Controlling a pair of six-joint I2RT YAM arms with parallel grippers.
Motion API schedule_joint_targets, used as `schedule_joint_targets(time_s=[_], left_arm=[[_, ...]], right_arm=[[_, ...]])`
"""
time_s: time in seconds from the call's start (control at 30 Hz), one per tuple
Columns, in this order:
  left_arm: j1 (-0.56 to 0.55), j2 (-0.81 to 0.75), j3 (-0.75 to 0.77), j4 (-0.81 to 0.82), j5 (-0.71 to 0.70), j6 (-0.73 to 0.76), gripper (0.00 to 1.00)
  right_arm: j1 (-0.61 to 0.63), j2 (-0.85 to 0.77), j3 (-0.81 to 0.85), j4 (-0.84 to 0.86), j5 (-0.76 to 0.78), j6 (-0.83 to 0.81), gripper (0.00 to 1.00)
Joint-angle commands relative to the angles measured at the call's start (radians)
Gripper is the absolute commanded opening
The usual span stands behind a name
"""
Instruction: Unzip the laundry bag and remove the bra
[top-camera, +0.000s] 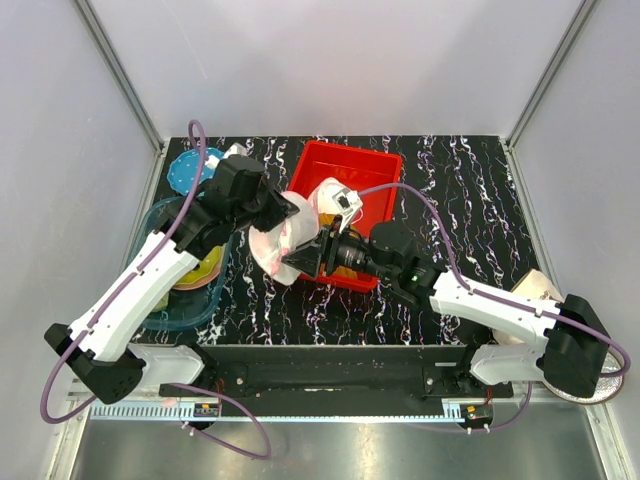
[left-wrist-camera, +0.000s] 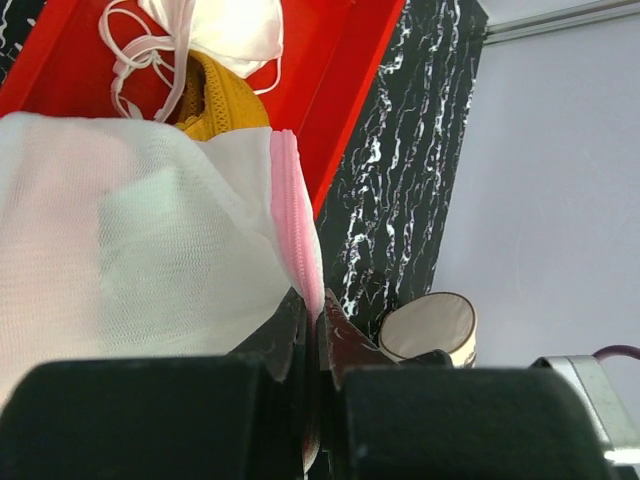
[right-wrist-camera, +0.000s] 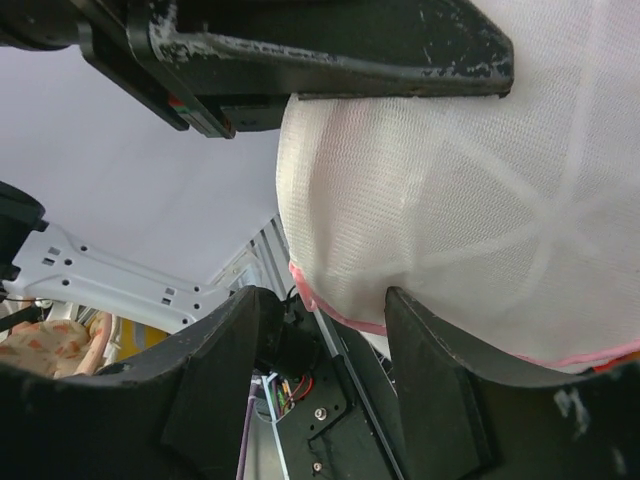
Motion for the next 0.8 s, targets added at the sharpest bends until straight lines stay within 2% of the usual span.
schedule_joint_targets(time_s=[0.0, 0.13, 0.37, 0.53, 0.77], left_arm=[[0.000, 0.027, 0.132, -0.054, 0.037, -0.015, 0.00], [0.000, 0.055, 0.179, -0.062, 0.073, -0.060, 0.00], [0.049, 0.055, 0.131, -0.063, 0.073, -0.192, 0.00], [0.056, 0.055, 0.142, -0.045, 0.067, -0.201, 0.00], [0.064, 0.062, 0.131, -0.043, 0.068, -0.206, 0.00]], right_arm=[[0.006, 0.003, 0.048, 0.054, -0.029, -0.022, 0.61], [0.006, -0.020, -0.015, 0.105, 0.037, 0.005, 0.61], [0.028, -0.100, -0.060, 0.096, 0.071, -0.011, 0.61], [0.083, -0.130, -0.087, 0.021, 0.120, -0.071, 0.60], [0.131, -0.175, -0.130, 0.001, 0.200, -0.048, 0.59]])
